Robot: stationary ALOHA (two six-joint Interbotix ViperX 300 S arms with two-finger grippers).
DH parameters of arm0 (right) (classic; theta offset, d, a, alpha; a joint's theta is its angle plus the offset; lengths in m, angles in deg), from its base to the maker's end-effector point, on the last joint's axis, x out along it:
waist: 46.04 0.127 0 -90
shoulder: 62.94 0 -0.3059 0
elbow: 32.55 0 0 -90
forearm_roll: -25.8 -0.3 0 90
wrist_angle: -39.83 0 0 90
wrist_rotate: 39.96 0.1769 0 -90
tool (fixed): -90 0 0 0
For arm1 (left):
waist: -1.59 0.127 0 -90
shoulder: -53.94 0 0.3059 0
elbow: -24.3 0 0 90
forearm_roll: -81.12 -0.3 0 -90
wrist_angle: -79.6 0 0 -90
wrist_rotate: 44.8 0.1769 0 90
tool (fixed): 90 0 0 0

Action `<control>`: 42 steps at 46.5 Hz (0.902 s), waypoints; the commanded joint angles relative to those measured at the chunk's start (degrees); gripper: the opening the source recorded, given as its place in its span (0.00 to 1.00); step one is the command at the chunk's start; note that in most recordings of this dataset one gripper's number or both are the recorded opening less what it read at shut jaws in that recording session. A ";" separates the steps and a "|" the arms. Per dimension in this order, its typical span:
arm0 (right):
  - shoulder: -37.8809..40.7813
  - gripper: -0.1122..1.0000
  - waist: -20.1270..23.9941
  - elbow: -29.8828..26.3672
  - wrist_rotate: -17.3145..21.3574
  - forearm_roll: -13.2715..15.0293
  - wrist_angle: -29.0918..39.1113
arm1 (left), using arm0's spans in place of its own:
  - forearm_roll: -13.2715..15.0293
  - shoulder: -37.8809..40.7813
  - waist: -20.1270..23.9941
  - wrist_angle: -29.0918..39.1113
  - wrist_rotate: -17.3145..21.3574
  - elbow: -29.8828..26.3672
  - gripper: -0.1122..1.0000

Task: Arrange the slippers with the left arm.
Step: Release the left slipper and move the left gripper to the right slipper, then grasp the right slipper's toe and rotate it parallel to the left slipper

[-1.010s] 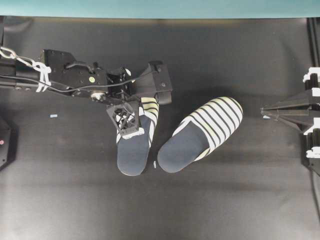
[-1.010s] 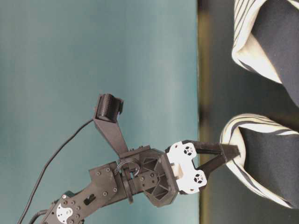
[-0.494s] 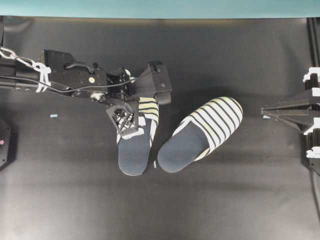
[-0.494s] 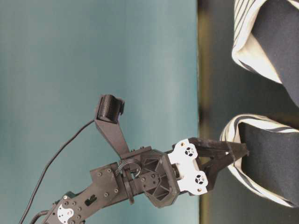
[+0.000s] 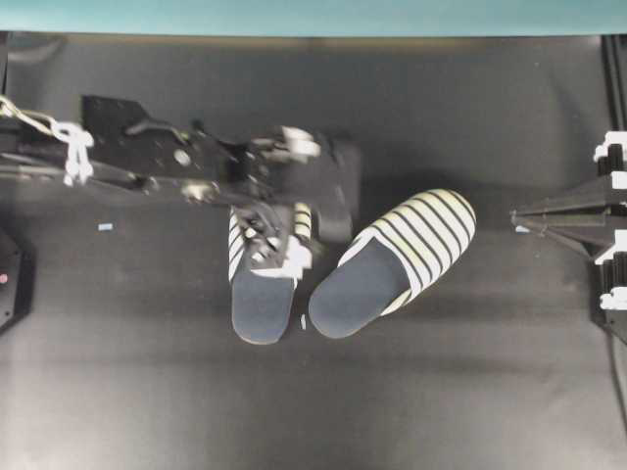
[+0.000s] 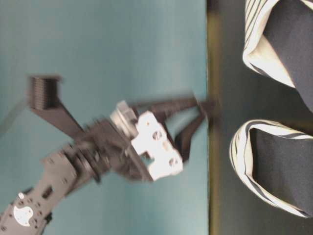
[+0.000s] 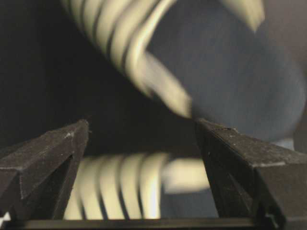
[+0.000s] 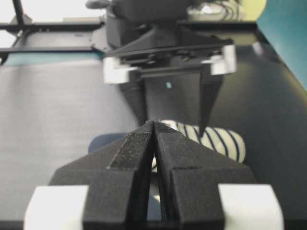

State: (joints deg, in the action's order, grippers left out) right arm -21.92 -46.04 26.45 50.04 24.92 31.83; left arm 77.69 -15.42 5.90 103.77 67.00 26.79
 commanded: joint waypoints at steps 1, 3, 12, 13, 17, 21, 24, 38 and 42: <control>0.26 0.11 -0.09 -0.26 0.35 -0.18 -0.62 | -0.18 2.37 -1.14 -5.36 8.61 -3.52 0.87; 0.26 0.11 -0.09 -0.26 0.35 -0.18 -0.62 | -0.18 3.87 -1.32 -5.62 11.78 -4.75 0.87; 0.26 0.11 -0.09 0.26 0.44 -0.18 -0.44 | -0.18 11.78 -1.32 -5.54 18.63 -9.67 0.87; 0.26 0.11 -0.09 0.26 0.44 -0.18 -0.44 | -0.18 12.39 -1.32 -5.54 18.72 -10.11 0.87; 0.26 0.11 -0.09 0.62 0.44 -0.26 -0.62 | -0.18 15.21 -1.23 -5.54 18.81 -11.78 0.87; 0.26 0.11 -0.09 0.62 0.44 -0.26 -0.70 | -0.18 17.84 -0.88 -5.54 19.07 -13.62 0.87; 0.26 0.11 -0.09 0.70 0.44 -0.26 -0.70 | -0.18 19.16 -0.79 -5.54 19.51 -14.59 0.87; 0.00 0.11 -0.09 0.62 0.35 -0.26 -0.53 | -0.09 19.95 -0.97 -2.37 16.17 -17.23 0.50; -0.09 0.11 -0.09 0.70 0.35 -0.18 -0.44 | 0.00 19.86 -1.14 -0.79 12.83 -18.11 0.26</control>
State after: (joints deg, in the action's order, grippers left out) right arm -22.18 -46.12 27.50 50.04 24.83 31.56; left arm 77.60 5.14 5.20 102.18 81.94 10.18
